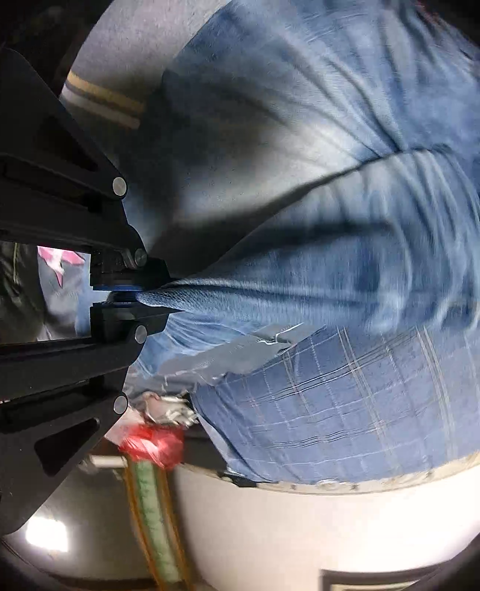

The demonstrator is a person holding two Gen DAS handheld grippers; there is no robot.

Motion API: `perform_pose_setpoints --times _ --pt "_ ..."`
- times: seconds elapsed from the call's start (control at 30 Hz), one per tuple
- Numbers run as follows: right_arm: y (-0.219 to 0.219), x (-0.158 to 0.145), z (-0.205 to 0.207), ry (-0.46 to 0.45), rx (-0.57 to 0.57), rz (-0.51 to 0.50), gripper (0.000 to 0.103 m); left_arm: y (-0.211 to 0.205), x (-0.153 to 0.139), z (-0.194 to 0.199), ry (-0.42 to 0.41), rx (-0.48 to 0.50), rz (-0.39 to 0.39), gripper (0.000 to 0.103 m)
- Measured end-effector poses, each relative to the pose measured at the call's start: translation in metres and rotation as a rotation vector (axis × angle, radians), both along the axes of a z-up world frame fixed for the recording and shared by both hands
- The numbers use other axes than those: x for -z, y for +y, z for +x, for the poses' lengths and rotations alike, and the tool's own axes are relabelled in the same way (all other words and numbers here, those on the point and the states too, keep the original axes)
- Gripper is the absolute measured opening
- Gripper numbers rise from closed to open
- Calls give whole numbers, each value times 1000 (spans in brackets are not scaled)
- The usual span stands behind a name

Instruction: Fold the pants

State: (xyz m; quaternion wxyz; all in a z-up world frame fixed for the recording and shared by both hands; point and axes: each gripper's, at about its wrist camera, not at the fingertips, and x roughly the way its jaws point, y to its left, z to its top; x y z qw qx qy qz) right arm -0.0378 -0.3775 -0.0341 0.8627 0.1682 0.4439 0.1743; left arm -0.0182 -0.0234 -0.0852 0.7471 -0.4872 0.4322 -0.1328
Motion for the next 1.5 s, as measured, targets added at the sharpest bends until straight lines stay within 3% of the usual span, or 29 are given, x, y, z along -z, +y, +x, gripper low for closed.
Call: perform_pose_setpoints --times 0.07,0.17,0.23,0.3,0.37,0.5,0.6,0.7,0.8,0.93,1.0,1.13,1.17,1.2,1.27,1.3,1.33,1.37,1.43,1.5 --pt "-7 7 -1 26 10 59 22 2 -3 -5 -4 7 22 2" --pt "-17 11 -2 55 23 129 34 2 1 -5 -21 32 75 2" --pt "-26 11 -6 39 56 175 62 1 14 -10 -35 49 80 2" --pt "-33 12 -7 50 92 208 65 4 32 -13 -9 46 26 2" --pt "-39 21 -3 115 104 251 65 5 37 -11 1 50 -32 2" --pt "-38 24 25 171 148 155 65 8 32 -11 -37 59 -45 2" --pt "-34 21 55 168 158 95 61 7 29 -11 -57 62 -35 2" --pt "-13 30 81 230 146 -19 25 6 25 -13 -67 68 -10 2" --pt "-11 13 81 192 150 -21 4 5 15 -16 -108 79 -26 2" --pt "-15 -33 76 94 152 -45 3 -1 0 -20 -190 104 -52 2" --pt "-21 -40 75 62 163 -71 3 -7 11 -16 -133 127 -27 2" --pt "-19 8 97 117 151 -199 3 -6 49 -6 90 125 -6 3" --pt "-14 25 100 139 115 -224 3 -4 47 -5 100 135 0 3" --pt "-6 30 100 141 98 -232 5 0 38 -7 78 146 22 7" --pt "4 19 90 99 94 -266 5 7 9 -15 9 140 118 29" --pt "12 7 85 65 103 -284 6 14 -9 -23 -58 137 165 51" --pt "20 -8 78 18 115 -298 14 22 -24 -30 -118 119 190 66" --pt "27 -20 72 -18 124 -303 22 28 -33 -34 -148 98 204 69" --pt "48 -49 60 -93 107 -244 68 53 -61 -31 -198 58 235 69" --pt "76 -72 55 -161 25 -150 71 75 -79 -18 -193 27 264 69"
